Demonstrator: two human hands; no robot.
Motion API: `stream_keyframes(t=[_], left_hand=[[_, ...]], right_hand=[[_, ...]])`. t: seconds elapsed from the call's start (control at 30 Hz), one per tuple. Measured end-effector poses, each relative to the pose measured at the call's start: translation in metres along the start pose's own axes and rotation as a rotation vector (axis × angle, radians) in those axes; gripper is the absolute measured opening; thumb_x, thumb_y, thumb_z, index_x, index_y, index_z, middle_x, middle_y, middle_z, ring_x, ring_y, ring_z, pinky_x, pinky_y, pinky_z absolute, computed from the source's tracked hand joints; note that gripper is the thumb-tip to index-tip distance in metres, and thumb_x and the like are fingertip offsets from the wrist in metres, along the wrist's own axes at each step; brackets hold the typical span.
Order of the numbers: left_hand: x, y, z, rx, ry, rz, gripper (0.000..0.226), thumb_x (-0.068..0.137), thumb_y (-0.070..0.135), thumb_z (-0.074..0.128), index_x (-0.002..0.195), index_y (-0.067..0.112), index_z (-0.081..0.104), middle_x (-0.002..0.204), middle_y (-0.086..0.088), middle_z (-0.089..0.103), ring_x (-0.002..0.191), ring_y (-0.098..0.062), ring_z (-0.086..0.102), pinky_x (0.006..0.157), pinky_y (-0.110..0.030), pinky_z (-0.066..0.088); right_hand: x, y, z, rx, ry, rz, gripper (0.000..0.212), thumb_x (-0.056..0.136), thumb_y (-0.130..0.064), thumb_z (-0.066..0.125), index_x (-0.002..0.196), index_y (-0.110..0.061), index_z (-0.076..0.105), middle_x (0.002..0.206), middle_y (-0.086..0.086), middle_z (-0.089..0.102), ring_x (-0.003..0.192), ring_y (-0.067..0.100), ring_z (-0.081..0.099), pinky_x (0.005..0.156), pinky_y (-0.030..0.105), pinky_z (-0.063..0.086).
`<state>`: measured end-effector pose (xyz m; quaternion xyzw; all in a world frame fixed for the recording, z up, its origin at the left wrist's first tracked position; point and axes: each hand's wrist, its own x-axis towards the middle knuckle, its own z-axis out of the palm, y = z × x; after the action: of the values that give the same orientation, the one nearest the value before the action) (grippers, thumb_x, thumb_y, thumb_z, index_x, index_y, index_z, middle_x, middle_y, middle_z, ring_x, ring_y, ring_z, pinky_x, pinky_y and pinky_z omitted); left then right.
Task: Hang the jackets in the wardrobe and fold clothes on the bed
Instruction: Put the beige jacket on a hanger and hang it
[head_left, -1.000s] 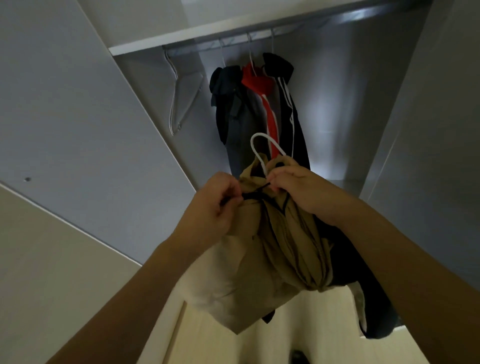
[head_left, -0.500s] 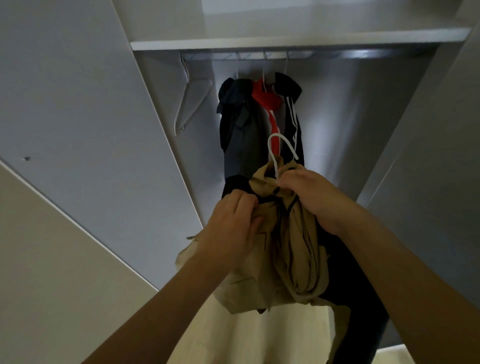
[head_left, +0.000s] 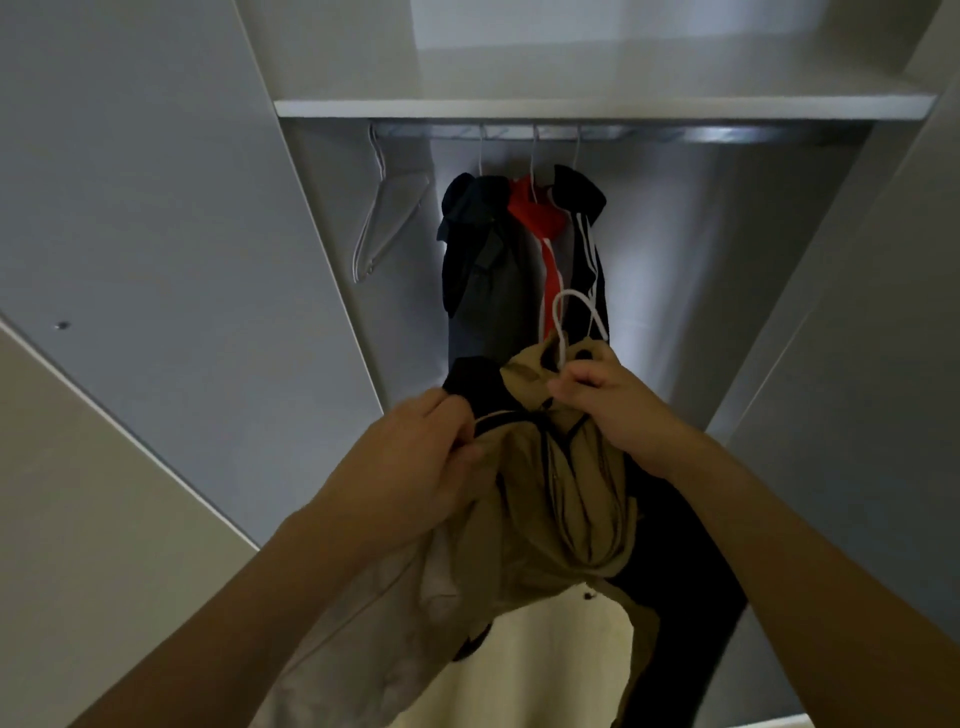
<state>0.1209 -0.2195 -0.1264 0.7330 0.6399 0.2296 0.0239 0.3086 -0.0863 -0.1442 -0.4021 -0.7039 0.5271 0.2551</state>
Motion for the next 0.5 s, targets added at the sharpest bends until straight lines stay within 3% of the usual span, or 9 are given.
stream_keyframes(t=[0.1, 0.23, 0.33, 0.4, 0.5], left_hand=[[0.024, -0.003, 0.016, -0.050, -0.158, -0.148, 0.025, 0.100, 0.041, 0.044, 0.101, 0.018, 0.055, 0.091, 0.006, 0.050, 0.083, -0.011, 0.051, 0.071, -0.020, 0.038], [0.041, -0.011, 0.046, -0.311, -0.188, -0.320, 0.027, 0.102, 0.029, 0.043, 0.080, 0.019, 0.054, 0.076, 0.005, 0.053, 0.066, -0.002, 0.046, 0.066, -0.012, 0.035], [0.042, -0.013, 0.062, -0.384, -0.156, -0.285, 0.030, 0.101, 0.031, 0.045, 0.074, 0.022, 0.051, 0.071, 0.007, 0.052, 0.061, -0.001, 0.048, 0.063, -0.012, 0.037], [0.048, -0.010, 0.068, -0.503, -0.116, -0.338, 0.028, 0.098, 0.038, 0.048, 0.081, 0.018, 0.056, 0.074, 0.000, 0.057, 0.063, -0.002, 0.053, 0.059, -0.013, 0.041], [0.057, -0.009, 0.076, -0.494, -0.207, -0.295, 0.028, 0.099, 0.033, 0.049, 0.076, 0.018, 0.053, 0.066, 0.004, 0.053, 0.055, 0.002, 0.050, 0.055, -0.011, 0.040]], right_hand=[[0.005, -0.008, 0.008, -0.011, -0.058, -0.029, 0.034, 0.095, -0.027, 0.056, 0.061, -0.025, 0.058, 0.108, -0.015, 0.041, 0.094, 0.002, 0.048, 0.084, 0.018, 0.037], [0.011, -0.011, 0.002, -0.116, -0.028, -0.069, 0.031, 0.096, -0.027, 0.055, 0.065, -0.022, 0.056, 0.119, -0.011, 0.036, 0.095, -0.001, 0.046, 0.091, 0.022, 0.034], [0.015, -0.011, -0.001, -0.093, -0.023, -0.057, 0.031, 0.096, -0.024, 0.055, 0.065, -0.023, 0.057, 0.112, -0.012, 0.038, 0.094, -0.001, 0.046, 0.093, 0.022, 0.034], [0.018, -0.011, 0.003, -0.117, -0.035, -0.064, 0.033, 0.095, -0.024, 0.056, 0.062, -0.026, 0.057, 0.115, -0.011, 0.039, 0.096, 0.000, 0.047, 0.090, 0.018, 0.035], [0.022, -0.009, 0.003, -0.151, -0.004, -0.075, 0.029, 0.095, -0.021, 0.057, 0.066, -0.022, 0.059, 0.116, -0.007, 0.039, 0.098, 0.007, 0.047, 0.087, 0.012, 0.036]])
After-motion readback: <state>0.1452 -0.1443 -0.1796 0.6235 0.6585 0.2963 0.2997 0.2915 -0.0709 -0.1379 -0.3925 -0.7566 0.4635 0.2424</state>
